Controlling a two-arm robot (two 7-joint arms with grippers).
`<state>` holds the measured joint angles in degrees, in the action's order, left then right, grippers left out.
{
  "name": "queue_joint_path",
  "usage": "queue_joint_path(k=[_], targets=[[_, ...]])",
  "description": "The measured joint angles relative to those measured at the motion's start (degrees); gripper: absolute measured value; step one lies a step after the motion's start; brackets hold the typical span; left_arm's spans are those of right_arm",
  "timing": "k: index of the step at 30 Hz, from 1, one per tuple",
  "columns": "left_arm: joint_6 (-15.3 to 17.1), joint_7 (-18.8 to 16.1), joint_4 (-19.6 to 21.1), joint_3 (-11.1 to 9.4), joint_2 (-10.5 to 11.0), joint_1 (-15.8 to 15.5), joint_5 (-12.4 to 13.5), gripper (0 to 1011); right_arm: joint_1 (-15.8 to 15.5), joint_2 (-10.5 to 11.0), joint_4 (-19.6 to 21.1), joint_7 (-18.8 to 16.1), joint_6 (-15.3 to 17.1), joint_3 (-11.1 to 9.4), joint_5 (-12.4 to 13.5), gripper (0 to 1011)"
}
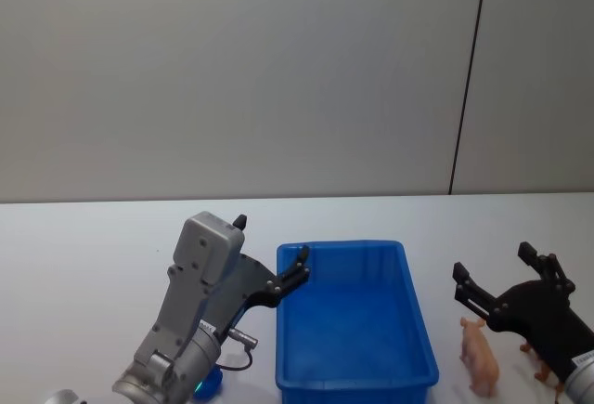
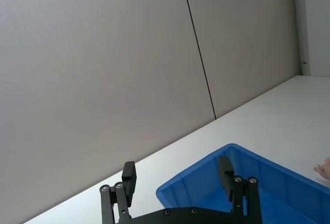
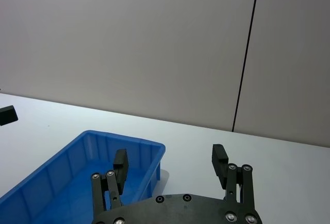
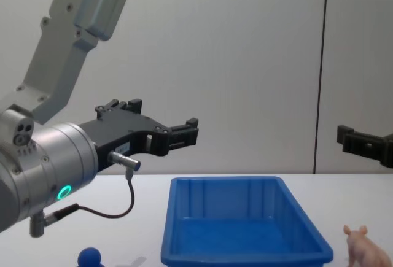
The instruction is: Pick up the two dolls from the table and place them into the box.
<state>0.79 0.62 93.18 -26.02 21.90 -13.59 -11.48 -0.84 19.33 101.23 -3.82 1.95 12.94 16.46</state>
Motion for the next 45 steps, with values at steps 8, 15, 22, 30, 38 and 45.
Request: queue_joint_path(k=[8,15,22,30,38,45], targets=[[0.0,0.0,0.0,0.0,0.0,0.0,0.0,1002,0.0,0.0,0.0,0.0,0.0,0.0,0.0,1001],[0.0,0.0,0.0,0.0,0.0,0.0,0.0,1001,0.0,0.0,0.0,0.0,0.0,0.0,0.0,1001],[0.0,0.0,0.0,0.0,0.0,0.0,0.0,1001,0.0,0.0,0.0,0.0,0.0,0.0,0.0,1001],[0.0,0.0,0.0,0.0,0.0,0.0,0.0,1001,0.0,0.0,0.0,0.0,0.0,0.0,0.0,1001],[0.0,0.0,0.0,0.0,0.0,0.0,0.0,1001,0.0,0.0,0.0,0.0,0.0,0.0,0.0,1001],[0.0,0.0,0.0,0.0,0.0,0.0,0.0,1001,0.0,0.0,0.0,0.0,0.0,0.0,0.0,1001]])
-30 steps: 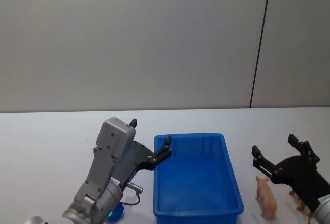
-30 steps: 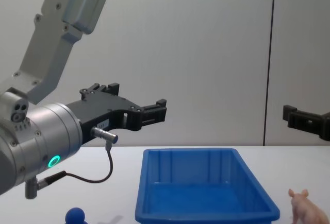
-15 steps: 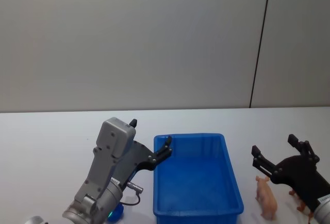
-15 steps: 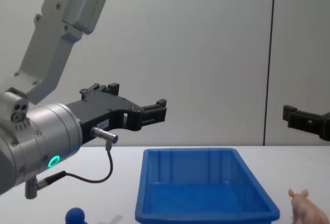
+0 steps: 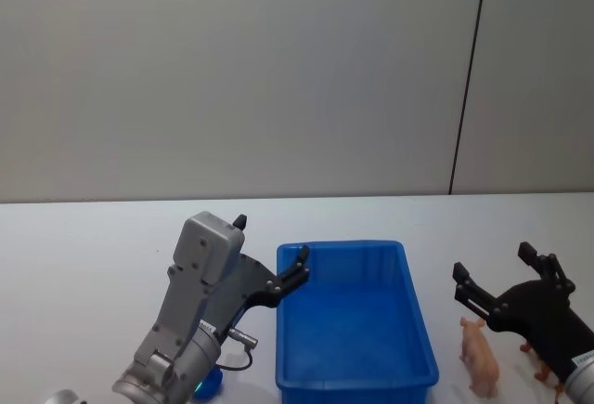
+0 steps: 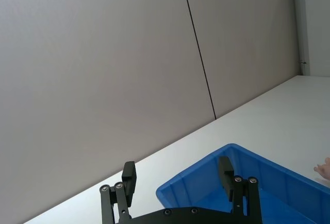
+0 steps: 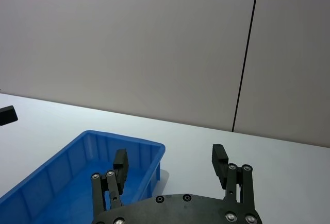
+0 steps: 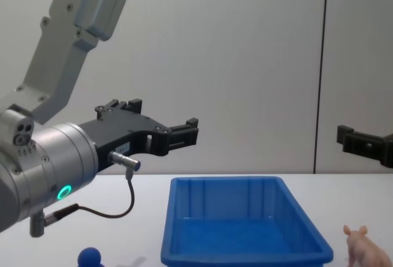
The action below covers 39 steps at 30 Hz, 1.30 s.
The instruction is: Pick up the two dolls from the table and place them into the box.
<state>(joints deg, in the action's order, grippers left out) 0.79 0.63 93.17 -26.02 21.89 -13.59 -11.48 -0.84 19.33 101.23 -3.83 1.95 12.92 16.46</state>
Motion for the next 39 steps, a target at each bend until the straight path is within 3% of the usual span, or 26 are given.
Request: queue_joint_path(k=[25,39], targets=[[0.0,0.0,0.0,0.0,0.0,0.0,0.0,1001,-0.1,1.7,-3.8,1.4,2.5,-2.5,2.5,1001],[0.0,0.0,0.0,0.0,0.0,0.0,0.0,1001,5.4,-0.8,-8.6,4.0,9.0,-2.5,1.1,1001]])
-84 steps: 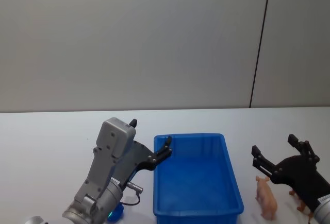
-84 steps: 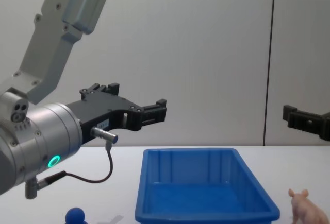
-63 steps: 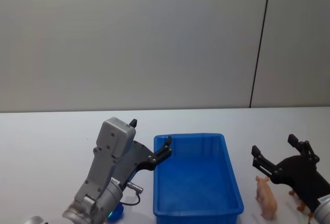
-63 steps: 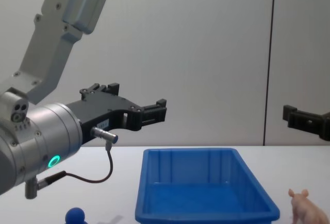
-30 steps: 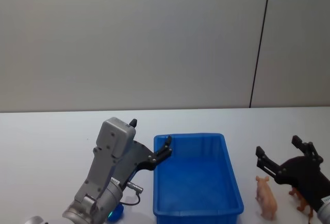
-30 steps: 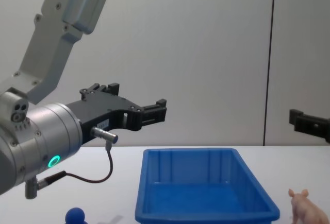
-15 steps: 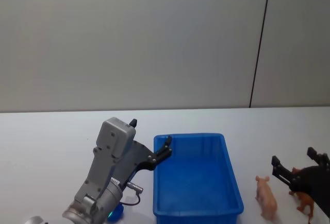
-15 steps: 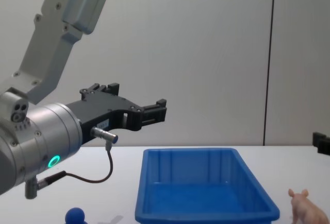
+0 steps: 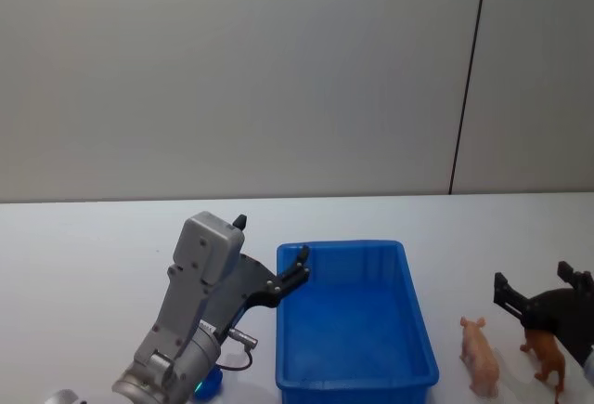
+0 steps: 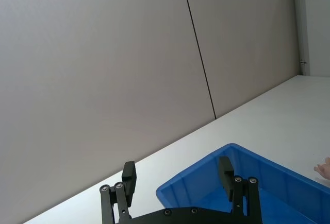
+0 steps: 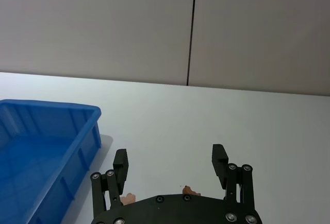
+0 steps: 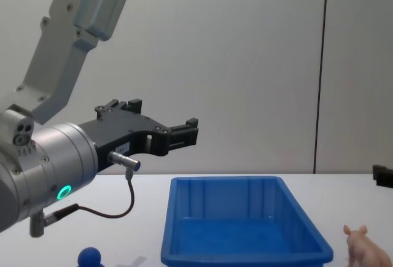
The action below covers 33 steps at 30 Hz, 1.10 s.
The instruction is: Pick up the two dolls from the table and place them into the box.
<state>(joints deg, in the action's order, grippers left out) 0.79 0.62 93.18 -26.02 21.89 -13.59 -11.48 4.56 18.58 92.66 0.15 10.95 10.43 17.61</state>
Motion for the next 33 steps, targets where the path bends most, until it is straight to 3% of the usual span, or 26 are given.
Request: queue_joint_path(k=[16,33], targets=[[0.0,0.0,0.0,0.0,0.0,0.0,0.0,1001,6.8,-3.6,-4.1,2.9,8.1,0.7,-1.8,1001],[0.0,0.0,0.0,0.0,0.0,0.0,0.0,1001,9.2,-5.1,-4.1,3.9,10.9,0.9,-3.3,1001]])
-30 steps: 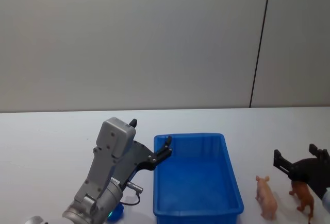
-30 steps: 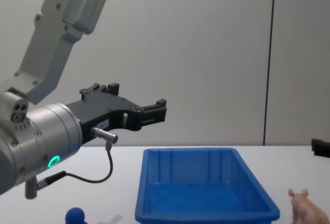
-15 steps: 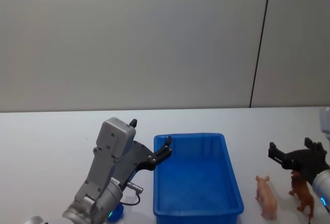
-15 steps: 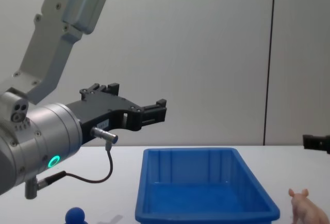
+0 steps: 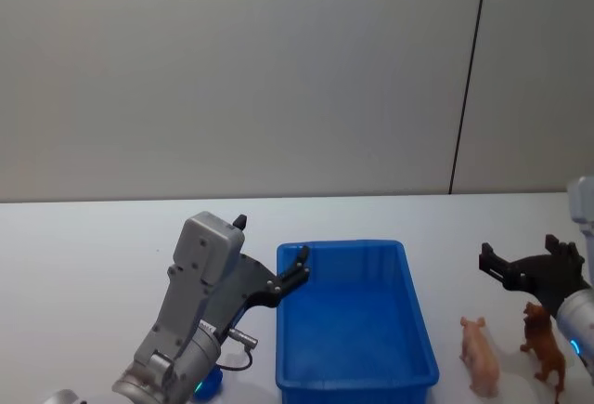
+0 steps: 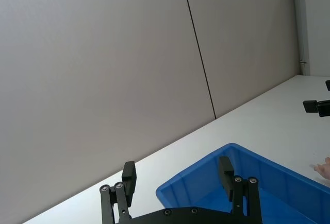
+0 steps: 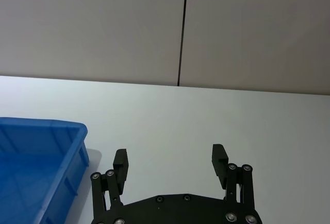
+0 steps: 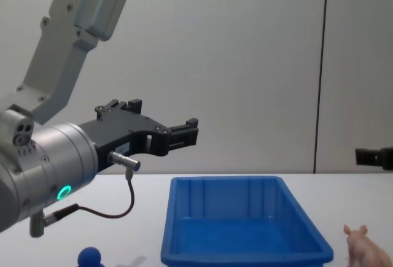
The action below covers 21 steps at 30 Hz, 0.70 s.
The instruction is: Pick up the two dolls from the table and place them into the box.
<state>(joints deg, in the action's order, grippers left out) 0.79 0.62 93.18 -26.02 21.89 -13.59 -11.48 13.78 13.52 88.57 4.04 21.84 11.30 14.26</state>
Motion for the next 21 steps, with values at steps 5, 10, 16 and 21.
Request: queue_joint_path(k=[5,10,16,21], targets=[[0.0,0.0,0.0,0.0,0.0,0.0,0.0,1001,0.4,-0.2,0.2,0.0,0.6,0.0,-0.2,1001],[0.0,0.0,0.0,0.0,0.0,0.0,0.0,1002,0.6,-0.4,0.4,0.1,2.0,-0.2,-0.2,1001],[0.0,0.0,0.0,0.0,0.0,0.0,0.0,1001,0.6,-0.4,0.5,0.3,3.9,-0.5,0.1,1001],[0.0,0.0,0.0,0.0,0.0,0.0,0.0,1001,0.3,-0.3,0.7,0.5,5.3,-0.7,0.6,1001]])
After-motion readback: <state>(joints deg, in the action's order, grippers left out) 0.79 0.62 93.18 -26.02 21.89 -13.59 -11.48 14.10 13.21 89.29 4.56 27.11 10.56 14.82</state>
